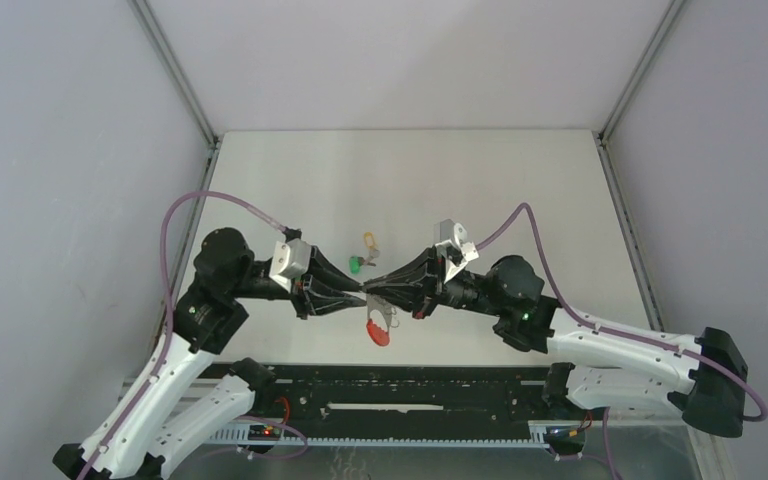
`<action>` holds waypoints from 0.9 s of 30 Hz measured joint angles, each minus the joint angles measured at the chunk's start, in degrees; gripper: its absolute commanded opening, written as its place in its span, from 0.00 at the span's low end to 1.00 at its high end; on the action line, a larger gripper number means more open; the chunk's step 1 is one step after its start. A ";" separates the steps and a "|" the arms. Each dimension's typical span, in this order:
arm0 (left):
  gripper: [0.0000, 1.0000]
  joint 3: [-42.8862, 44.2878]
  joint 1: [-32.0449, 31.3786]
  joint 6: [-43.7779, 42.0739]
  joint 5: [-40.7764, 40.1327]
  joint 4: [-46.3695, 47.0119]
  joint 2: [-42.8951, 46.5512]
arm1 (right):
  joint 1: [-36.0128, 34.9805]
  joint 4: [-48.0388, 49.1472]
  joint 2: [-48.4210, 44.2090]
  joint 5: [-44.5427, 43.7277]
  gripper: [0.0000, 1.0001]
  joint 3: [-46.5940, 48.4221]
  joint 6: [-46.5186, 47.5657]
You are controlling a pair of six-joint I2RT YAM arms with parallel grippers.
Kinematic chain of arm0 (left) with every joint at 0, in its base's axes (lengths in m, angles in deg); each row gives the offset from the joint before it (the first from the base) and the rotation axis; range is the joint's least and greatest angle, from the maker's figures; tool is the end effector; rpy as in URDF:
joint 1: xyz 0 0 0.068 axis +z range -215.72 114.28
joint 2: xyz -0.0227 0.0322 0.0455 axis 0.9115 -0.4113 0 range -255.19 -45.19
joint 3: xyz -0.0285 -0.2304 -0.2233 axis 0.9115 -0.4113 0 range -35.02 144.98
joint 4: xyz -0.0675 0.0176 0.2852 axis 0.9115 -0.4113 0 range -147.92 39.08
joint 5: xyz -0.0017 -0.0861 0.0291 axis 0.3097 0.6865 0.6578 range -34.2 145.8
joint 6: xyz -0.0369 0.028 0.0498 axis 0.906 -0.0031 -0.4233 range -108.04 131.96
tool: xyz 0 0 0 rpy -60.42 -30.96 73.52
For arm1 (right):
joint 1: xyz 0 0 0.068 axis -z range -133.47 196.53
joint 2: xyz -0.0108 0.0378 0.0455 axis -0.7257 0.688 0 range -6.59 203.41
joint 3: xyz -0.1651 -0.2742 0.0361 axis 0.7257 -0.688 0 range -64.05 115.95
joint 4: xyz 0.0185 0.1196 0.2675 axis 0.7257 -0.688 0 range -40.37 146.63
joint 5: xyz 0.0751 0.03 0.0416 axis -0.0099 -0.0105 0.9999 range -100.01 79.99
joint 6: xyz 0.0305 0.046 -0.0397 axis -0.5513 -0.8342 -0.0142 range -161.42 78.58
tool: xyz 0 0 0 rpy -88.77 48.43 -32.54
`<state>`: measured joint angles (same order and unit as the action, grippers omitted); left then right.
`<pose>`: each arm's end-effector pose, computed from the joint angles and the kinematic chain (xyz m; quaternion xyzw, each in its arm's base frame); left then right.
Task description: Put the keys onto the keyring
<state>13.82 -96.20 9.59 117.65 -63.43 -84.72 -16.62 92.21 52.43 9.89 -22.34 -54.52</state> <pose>0.0984 -0.1137 0.4125 0.5150 0.4980 -0.5053 0.4811 0.1014 0.2416 0.3969 -0.3710 0.4637 0.5724 0.5654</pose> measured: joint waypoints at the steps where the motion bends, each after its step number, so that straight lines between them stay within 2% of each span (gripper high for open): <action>1: 0.27 0.00 0.00 0.24 0.04 0.09 0.11 | -0.26 0.72 0.33 -0.35 0.00 -0.17 -0.11; 7: 0.18 0.00 0.00 0.98 0.04 1.05 0.85 | -1.79 4.35 1.44 -2.38 0.00 -0.85 -0.31; 10: 0.18 -0.07 0.00 0.90 -0.15 1.18 1.18 | -2.69 5.16 1.46 -3.48 0.00 -0.85 -0.24; 15: 0.32 -0.13 0.00 0.57 0.02 0.83 1.36 | -3.23 6.23 1.36 -5.07 0.00 -1.29 -0.09; 19: 0.36 -0.17 0.04 1.55 1.36 1.14 1.36 | -3.28 6.58 0.96 -5.70 0.00 -2.03 -0.13; 25: 0.23 -1.33 0.83 6.75 3.43 5.64 1.16 | -3.39 7.13 0.85 -5.68 0.00 -2.36 -0.20; 27: 0.16 -1.33 0.98 7.52 3.45 6.27 0.72 | -3.48 7.32 0.85 -5.70 0.00 -2.36 -0.26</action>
<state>12.48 -95.21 17.11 121.10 -57.16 -84.00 -20.10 99.53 53.29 4.19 -24.70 -54.78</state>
